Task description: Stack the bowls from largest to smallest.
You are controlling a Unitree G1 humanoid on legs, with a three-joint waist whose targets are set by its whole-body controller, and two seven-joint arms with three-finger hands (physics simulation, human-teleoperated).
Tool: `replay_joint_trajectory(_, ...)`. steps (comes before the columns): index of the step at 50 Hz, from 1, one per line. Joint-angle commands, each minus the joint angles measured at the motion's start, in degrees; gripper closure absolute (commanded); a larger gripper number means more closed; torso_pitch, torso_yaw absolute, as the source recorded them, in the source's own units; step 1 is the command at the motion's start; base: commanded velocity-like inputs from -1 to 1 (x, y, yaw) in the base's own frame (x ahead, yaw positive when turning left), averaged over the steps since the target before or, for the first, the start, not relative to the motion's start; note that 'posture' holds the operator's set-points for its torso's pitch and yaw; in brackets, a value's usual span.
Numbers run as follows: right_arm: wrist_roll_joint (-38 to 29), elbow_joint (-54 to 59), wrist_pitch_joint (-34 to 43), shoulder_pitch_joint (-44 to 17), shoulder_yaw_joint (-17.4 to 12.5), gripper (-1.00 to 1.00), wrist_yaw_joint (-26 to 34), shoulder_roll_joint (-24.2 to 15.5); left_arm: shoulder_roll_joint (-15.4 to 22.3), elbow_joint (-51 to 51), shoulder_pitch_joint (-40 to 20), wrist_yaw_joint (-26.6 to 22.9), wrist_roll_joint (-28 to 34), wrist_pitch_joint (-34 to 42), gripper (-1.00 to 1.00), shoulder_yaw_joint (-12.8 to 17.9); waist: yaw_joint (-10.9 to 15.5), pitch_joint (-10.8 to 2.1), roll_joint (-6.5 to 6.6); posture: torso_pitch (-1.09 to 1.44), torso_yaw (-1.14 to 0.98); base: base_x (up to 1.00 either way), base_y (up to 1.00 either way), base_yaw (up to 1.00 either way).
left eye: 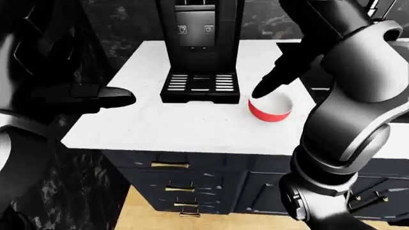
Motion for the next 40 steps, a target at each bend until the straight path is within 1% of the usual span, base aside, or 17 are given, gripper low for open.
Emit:
replay_joint_trajectory(1,0.33,-0.05,-0.04,-0.64,-0.09,-1.0,-0.58,-0.65,0.15,0.23,-0.77,-0.53,1.34,-0.58,-1.0,0.1,-0.35,-0.42,0.38,0.0,0.0,0.0,0.0,0.0)
replay_joint_trajectory(4,0.77,-0.22,1.41,0.02,-0.53,-1.0,-0.91,-1.15,-0.75,0.04,-0.97,-1.05,2.51,-0.28,-1.0,-0.45,-0.86,0.09,-0.81,0.0,0.0,0.0,0.0,0.0)
replay_joint_trajectory(6,1.37,0.11,1.81,0.27,-0.72,-1.0,-1.9,-1.5,-1.43,0.0,-0.95,-1.61,3.56,-0.15,-1.0,-0.78,-1.3,-0.67,-1.25,0.0,0.0,0.0,0.0,-0.16)
replay_joint_trajectory(9,2.11,1.03,2.13,0.73,-0.98,-1.0,-3.26,-2.28,-2.28,-0.04,-1.09,-2.48,4.91,0.18,-1.0,-1.08,-1.04,-0.3,-2.18,0.0,0.0,0.0,0.0,-0.61)
replay_joint_trajectory(11,2.71,1.7,1.53,1.4,-0.94,-1.0,-4.44,-2.86,-2.82,-0.21,-1.19,-2.91,5.59,0.51,-1.0,-1.15,-0.41,0.86,-3.55,0.0,0.0,0.0,0.0,0.0)
replay_joint_trajectory(12,2.89,1.96,1.23,1.89,-0.81,-1.0,-4.95,-2.92,-3.06,-0.29,-1.24,-3.05,5.81,0.69,-1.0,-1.14,-0.22,0.9,-4.58,0.0,0.0,0.0,0.0,0.0)
replay_joint_trajectory(13,3.13,2.29,0.98,2.24,-0.72,-1.0,-5.3,-2.91,-3.25,-0.27,-1.31,-3.28,6.19,0.77,-1.0,-1.22,0.04,0.72,-6.26,0.0,0.0,0.0,0.0,0.0)
replay_joint_trajectory(14,3.35,2.99,0.75,2.2,-0.8,-1.0,-5.99,-2.96,-3.45,-0.21,-1.4,-3.45,6.53,0.86,-1.0,-1.32,-0.01,1.5,-6.57,0.0,0.0,0.0,0.0,0.0)
replay_joint_trajectory(15,3.76,3.46,0.51,2.4,-0.74,-1.0,-6.5,-2.86,-3.7,-0.36,-1.35,-3.61,6.78,1.0,-1.0,-1.33,-0.43,1.04,-5.27,0.0,0.0,0.0,0.0,0.0)
replay_joint_trajectory(16,3.97,3.75,0.33,2.47,-0.74,-1.0,-6.87,-2.88,-3.87,-0.46,-1.26,-3.77,7.06,1.02,-1.0,-1.38,0.0,0.25,-5.53,0.0,0.0,0.0,0.0,0.0)
replay_joint_trajectory(18,4.8,4.65,-0.09,2.82,-0.53,-1.0,-7.86,-2.58,-4.64,-0.53,-0.8,-4.53,8.37,0.87,-1.0,-1.75,-0.25,-1.07,-5.22,0.0,0.0,0.0,0.0,0.0)
replay_joint_trajectory(20,5.33,5.83,-0.36,3.07,-0.43,-1.0,-8.73,-2.43,-5.13,-0.89,-0.77,-4.86,8.81,1.36,-1.0,-1.62,-0.8,-1.4,-4.43,0.0,0.0,0.0,0.0,0.0)
replay_joint_trajectory(22,6.1,7.33,-0.81,2.92,-0.55,-1.0,-9.95,-2.49,-5.51,-1.06,-0.91,-5.08,9.08,1.81,-1.0,-1.55,-1.52,-1.05,-2.83,0.0,0.0,0.0,0.0,0.0)
replay_joint_trajectory(24,6.92,9.38,-1.39,2.19,-0.8,-1.0,-11.44,-2.89,-5.75,-1.13,-1.02,-5.33,9.45,2.02,-1.0,-1.57,-2.29,-1.13,-0.23,0.0,0.0,0.0,0.0,0.0)
replay_joint_trajectory(25,7.35,10.62,-1.68,1.73,-0.87,-1.0,-12.25,-3.07,-5.88,-1.13,-1.04,-5.44,9.65,2.08,-1.0,-1.61,-2.46,-0.66,-0.9,0.0,0.0,0.0,0.0,0.0)
replay_joint_trajectory(30,9.23,16.7,-3.98,0.96,-0.96,-1.0,-16.4,-4.2,-6.38,-1.52,-1.08,-5.82,10.16,2.61,-1.0,-1.51,-2.97,-0.78,-0.34,0.0,0.0,0.0,0.0,0.0)
replay_joint_trajectory(40,9.59,21.32,-5.48,-0.52,-1.46,-1.0,-17.46,-6.56,-7.43,-1.64,-0.53,-7.3,12.26,2.5,-1.0,-1.73,-2.77,-0.88,-0.49,0.0,0.0,0.0,0.0,0.0)
